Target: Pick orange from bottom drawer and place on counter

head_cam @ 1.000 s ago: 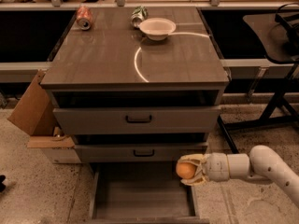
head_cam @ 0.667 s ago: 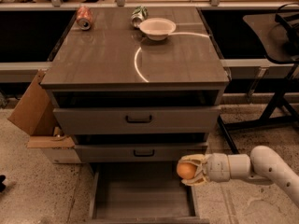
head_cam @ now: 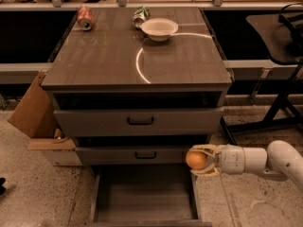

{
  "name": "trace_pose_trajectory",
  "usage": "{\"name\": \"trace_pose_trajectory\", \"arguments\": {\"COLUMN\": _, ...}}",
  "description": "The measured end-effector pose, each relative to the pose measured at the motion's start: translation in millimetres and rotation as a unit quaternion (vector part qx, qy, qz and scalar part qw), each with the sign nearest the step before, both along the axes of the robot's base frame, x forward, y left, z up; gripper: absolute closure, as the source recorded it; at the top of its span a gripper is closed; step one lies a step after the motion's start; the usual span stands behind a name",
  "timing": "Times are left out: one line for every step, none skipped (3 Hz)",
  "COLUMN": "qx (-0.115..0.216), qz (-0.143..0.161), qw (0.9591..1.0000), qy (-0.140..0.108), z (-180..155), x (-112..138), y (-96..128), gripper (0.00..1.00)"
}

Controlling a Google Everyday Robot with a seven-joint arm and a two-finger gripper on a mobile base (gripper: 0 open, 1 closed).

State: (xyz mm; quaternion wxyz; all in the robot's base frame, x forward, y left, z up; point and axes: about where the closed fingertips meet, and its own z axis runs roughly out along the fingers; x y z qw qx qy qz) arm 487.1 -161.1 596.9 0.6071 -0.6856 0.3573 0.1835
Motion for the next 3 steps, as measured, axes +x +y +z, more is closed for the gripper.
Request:
{"name": "trace_pose_trajectory", "arguments": {"qx": 0.004, "qz": -0.022, "qw": 0.9997, "qy": 0.003, "z": 34.2, "x": 9.2, "y": -15.4, "gripper": 1.00}}
{"name": "trace_pose_trajectory", "arguments": {"qx": -0.008, "qz": -0.050, "qw": 0.9987, "qy": 0.007, "z": 70.7, "x": 16.7, "y": -25.7, "gripper": 1.00}}
{"name": "trace_pose_trajectory", "arguments": {"qx": -0.022, "qz": -0.079, "qw": 0.9966, "qy": 0.005, "z": 111.8, "x": 22.5, "y": -27.6, "gripper": 1.00}}
